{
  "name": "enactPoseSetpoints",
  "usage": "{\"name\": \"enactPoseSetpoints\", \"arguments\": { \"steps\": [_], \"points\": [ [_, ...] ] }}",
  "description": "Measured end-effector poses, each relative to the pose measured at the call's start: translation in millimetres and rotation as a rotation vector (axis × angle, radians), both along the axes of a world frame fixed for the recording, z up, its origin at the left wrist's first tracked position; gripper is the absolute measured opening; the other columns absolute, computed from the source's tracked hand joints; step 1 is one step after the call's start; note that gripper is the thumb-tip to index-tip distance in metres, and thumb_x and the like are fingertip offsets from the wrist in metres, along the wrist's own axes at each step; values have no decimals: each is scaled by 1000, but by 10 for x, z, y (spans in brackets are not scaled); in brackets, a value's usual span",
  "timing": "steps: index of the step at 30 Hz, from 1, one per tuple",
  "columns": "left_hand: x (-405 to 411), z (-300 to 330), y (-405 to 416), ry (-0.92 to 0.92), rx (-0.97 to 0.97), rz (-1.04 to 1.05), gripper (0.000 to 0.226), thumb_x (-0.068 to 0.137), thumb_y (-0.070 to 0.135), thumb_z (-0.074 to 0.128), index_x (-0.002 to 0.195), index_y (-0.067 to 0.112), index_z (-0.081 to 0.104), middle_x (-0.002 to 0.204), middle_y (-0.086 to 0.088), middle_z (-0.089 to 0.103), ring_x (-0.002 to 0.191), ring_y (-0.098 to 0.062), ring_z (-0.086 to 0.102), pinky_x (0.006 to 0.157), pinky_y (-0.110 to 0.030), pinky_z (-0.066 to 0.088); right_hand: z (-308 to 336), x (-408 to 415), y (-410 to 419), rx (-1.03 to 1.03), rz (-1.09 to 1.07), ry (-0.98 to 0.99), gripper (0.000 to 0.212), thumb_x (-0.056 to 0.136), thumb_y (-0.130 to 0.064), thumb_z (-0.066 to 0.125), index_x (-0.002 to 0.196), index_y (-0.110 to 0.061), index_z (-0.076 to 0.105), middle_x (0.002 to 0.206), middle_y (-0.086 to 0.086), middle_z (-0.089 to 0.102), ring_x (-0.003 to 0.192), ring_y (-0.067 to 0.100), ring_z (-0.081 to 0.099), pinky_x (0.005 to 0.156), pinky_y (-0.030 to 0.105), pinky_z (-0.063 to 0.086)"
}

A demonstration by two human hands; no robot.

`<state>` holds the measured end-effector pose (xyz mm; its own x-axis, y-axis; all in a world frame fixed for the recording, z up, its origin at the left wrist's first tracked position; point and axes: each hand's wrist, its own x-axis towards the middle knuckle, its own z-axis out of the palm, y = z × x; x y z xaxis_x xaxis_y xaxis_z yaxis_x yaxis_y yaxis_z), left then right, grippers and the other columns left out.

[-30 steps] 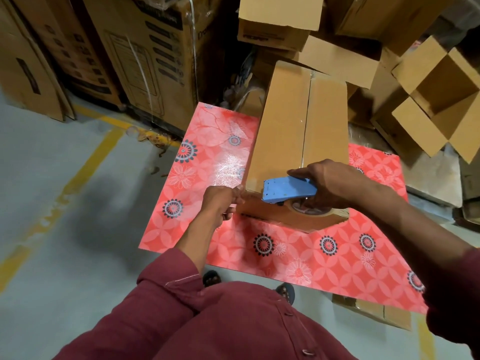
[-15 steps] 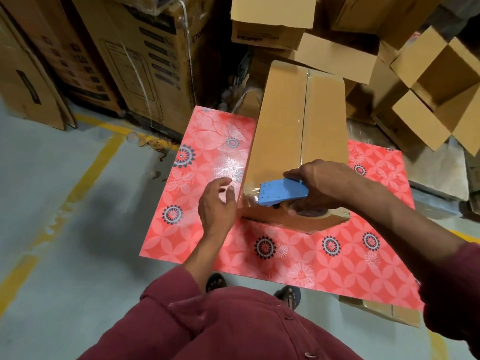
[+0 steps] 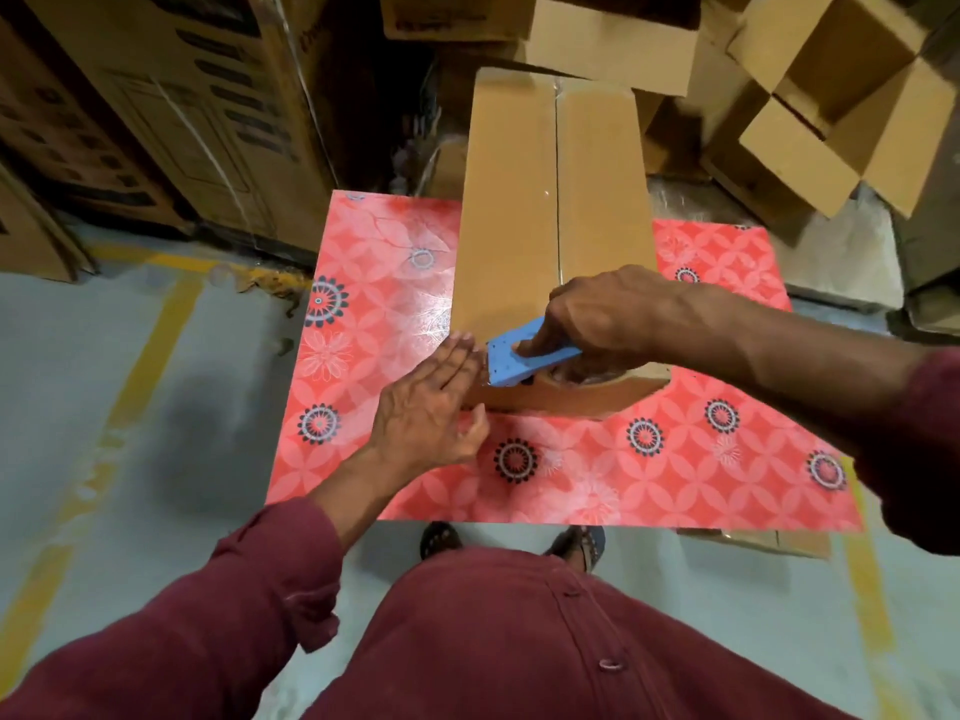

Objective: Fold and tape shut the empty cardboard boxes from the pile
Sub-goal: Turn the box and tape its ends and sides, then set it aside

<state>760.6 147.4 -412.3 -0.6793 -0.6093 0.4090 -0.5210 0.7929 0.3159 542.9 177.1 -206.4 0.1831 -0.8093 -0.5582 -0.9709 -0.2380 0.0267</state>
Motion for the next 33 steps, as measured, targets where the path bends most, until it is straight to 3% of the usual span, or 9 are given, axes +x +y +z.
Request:
{"name": "enactPoseSetpoints", "arguments": {
  "steps": [4,8,11,14,18,20,25,33],
  "points": [
    [5,28,3,-7,37,12,65,82,39,66,141,12,64,154,-5,55,144,-14,49,98,-27,53,12,-200,20,73,-34,89,67,80,-45,79,136,-66,49,115,-11,66,105,21,67,71,31,49],
    [7,21,2,-7,47,21,64,82,37,68,140,11,65,152,-6,56,143,-14,51,92,-29,57,52,-623,245,171,-191,128,79,73,-32,84,133,-70,49,81,-19,57,89,15,62,68,28,48],
    [-18,33,12,-19,41,24,63,83,38,67,139,9,66,151,-6,57,141,-15,52,88,-30,58,67,-920,516,157,-229,196,81,73,-35,82,134,-74,45,92,-17,61,94,15,64,75,35,57],
    [-47,62,31,-26,34,27,63,85,42,60,137,8,67,149,-7,59,141,-17,53,93,-30,55,43,-1009,682,85,-224,163,72,80,-46,77,137,-73,42,102,-16,59,105,16,64,82,36,54],
    [-173,221,81,-107,17,87,67,85,48,56,132,2,68,142,-16,64,135,-30,59,108,-45,51,40,-972,723,53,-166,154,70,85,-41,75,139,-70,41,120,-13,63,114,17,63,87,35,53],
    [-318,316,158,-139,-7,63,71,85,50,58,136,0,64,144,-19,61,138,-34,56,117,-50,42,34,-978,730,72,-158,154,73,83,-39,77,141,-68,42,120,-13,63,113,18,63,83,34,51],
    [-960,352,489,-198,-76,-250,79,90,55,57,147,0,54,154,-18,52,145,-30,48,124,-45,32,20,-1044,739,60,-142,109,68,79,-47,76,138,-65,48,117,-13,68,110,21,64,79,34,51],
    [-1180,254,667,-242,23,-183,86,87,57,59,152,2,48,157,-17,49,146,-28,47,123,-44,34,-158,-1222,803,-64,-136,-16,46,85,-60,61,131,-63,57,111,-8,71,101,27,69,72,34,53]
  ]
}}
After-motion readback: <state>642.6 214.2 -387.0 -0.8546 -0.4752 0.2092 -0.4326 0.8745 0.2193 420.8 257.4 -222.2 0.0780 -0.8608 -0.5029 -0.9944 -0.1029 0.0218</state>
